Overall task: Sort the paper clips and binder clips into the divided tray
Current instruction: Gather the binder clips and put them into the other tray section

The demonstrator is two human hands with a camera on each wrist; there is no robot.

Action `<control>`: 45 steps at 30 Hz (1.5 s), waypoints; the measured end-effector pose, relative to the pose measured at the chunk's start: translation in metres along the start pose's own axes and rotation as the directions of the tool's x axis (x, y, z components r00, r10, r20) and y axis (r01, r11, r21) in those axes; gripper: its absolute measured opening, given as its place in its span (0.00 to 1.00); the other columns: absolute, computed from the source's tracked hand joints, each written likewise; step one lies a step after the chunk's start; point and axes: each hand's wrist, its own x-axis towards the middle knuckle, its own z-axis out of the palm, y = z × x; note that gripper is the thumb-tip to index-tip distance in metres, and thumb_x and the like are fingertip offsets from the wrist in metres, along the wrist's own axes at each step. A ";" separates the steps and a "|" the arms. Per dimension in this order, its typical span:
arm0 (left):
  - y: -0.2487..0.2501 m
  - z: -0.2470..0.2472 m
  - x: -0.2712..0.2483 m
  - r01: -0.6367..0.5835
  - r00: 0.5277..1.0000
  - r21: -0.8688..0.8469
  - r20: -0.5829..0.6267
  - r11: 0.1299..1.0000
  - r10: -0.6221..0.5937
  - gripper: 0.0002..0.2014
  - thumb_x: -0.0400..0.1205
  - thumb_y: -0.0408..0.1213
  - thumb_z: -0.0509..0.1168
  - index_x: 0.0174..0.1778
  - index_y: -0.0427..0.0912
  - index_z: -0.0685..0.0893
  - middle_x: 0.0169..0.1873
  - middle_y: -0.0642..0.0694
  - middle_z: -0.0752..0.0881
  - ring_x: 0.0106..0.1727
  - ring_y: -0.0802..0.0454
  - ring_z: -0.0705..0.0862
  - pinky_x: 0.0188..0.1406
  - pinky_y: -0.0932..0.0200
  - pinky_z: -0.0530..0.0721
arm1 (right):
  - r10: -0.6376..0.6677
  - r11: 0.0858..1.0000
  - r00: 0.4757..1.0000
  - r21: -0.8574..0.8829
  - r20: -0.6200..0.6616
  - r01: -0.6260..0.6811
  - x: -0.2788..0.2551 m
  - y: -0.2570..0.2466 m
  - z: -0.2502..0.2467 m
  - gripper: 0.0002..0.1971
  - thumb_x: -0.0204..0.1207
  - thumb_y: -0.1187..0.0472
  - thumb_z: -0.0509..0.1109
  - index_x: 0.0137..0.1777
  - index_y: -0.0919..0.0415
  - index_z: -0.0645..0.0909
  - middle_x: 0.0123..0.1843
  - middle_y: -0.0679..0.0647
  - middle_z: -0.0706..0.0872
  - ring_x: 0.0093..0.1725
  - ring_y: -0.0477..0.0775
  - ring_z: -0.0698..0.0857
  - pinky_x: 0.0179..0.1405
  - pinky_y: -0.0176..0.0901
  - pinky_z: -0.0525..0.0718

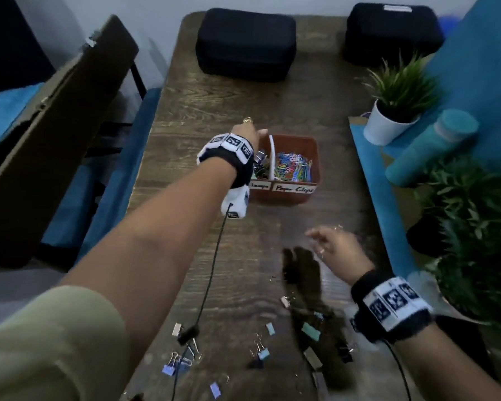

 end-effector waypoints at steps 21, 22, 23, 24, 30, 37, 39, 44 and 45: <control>-0.038 0.163 -0.226 -0.590 0.736 0.286 0.575 0.755 0.357 0.30 0.84 0.61 0.45 0.81 0.57 0.48 0.82 0.51 0.38 0.83 0.45 0.38 0.80 0.37 0.46 | 0.066 0.947 0.928 -0.315 0.366 0.057 -0.147 0.059 0.081 0.67 0.47 0.25 0.73 0.63 0.26 0.14 0.73 0.47 0.14 0.75 0.55 0.19 0.75 0.58 0.32; -0.047 0.161 -0.234 -0.576 0.741 0.265 0.569 0.773 0.357 0.32 0.83 0.62 0.45 0.81 0.57 0.47 0.82 0.51 0.39 0.83 0.47 0.39 0.81 0.38 0.46 | 0.033 0.951 0.931 -0.297 0.363 0.082 -0.142 0.059 0.083 0.64 0.51 0.28 0.74 0.67 0.24 0.20 0.73 0.45 0.15 0.75 0.53 0.19 0.75 0.57 0.32; -0.057 0.159 -0.244 -0.573 0.735 0.240 0.573 0.784 0.362 0.35 0.80 0.65 0.46 0.81 0.57 0.45 0.82 0.51 0.38 0.83 0.47 0.39 0.81 0.38 0.46 | -0.005 0.949 0.934 -0.292 0.357 0.116 -0.138 0.058 0.086 0.58 0.55 0.29 0.73 0.71 0.24 0.27 0.75 0.43 0.18 0.75 0.52 0.19 0.75 0.57 0.33; -0.066 0.157 -0.255 -0.581 0.725 0.224 0.579 0.782 0.373 0.41 0.76 0.70 0.48 0.81 0.57 0.43 0.82 0.50 0.37 0.83 0.47 0.38 0.81 0.39 0.45 | -0.037 0.946 0.936 -0.290 0.351 0.146 -0.134 0.056 0.087 0.51 0.60 0.30 0.69 0.74 0.24 0.36 0.76 0.41 0.22 0.75 0.50 0.20 0.76 0.59 0.35; -0.082 0.172 -0.298 -0.600 0.753 0.393 0.572 0.697 0.327 0.52 0.67 0.75 0.58 0.81 0.57 0.42 0.81 0.41 0.34 0.82 0.39 0.42 0.76 0.31 0.49 | -0.012 0.912 0.966 -0.393 0.257 0.115 -0.125 0.043 0.090 0.33 0.64 0.32 0.62 0.70 0.35 0.64 0.77 0.51 0.64 0.77 0.61 0.53 0.57 0.69 0.80; -0.087 0.187 -0.284 -0.470 0.863 0.355 0.379 0.808 0.335 0.33 0.40 0.65 0.79 0.41 0.56 0.88 0.49 0.48 0.83 0.44 0.49 0.70 0.23 0.58 0.83 | 0.047 0.900 0.982 -0.434 0.184 0.039 -0.112 0.033 0.087 0.28 0.68 0.36 0.66 0.68 0.39 0.69 0.69 0.57 0.73 0.64 0.64 0.74 0.58 0.58 0.80; -0.081 0.181 -0.283 -0.466 0.871 0.357 0.346 0.810 0.349 0.30 0.47 0.62 0.80 0.39 0.49 0.88 0.45 0.48 0.85 0.45 0.49 0.70 0.27 0.57 0.85 | 0.069 0.916 0.972 -0.400 0.226 0.028 -0.107 0.034 0.087 0.25 0.74 0.40 0.62 0.71 0.39 0.66 0.70 0.57 0.68 0.66 0.60 0.68 0.64 0.52 0.76; -0.075 0.177 -0.282 -0.394 0.877 0.326 0.415 0.859 0.244 0.23 0.84 0.50 0.54 0.71 0.40 0.67 0.70 0.44 0.66 0.72 0.46 0.65 0.70 0.51 0.70 | 0.028 0.913 0.960 -0.399 0.278 0.089 -0.094 0.039 0.085 0.15 0.81 0.53 0.62 0.65 0.48 0.67 0.70 0.60 0.72 0.67 0.62 0.70 0.62 0.49 0.75; -0.074 0.177 -0.281 -0.389 0.879 0.318 0.408 0.865 0.245 0.23 0.85 0.49 0.53 0.72 0.40 0.66 0.69 0.43 0.66 0.72 0.46 0.64 0.70 0.51 0.70 | 0.024 0.908 0.955 -0.406 0.296 0.103 -0.092 0.038 0.083 0.14 0.81 0.53 0.62 0.66 0.50 0.68 0.69 0.60 0.73 0.67 0.62 0.71 0.63 0.50 0.74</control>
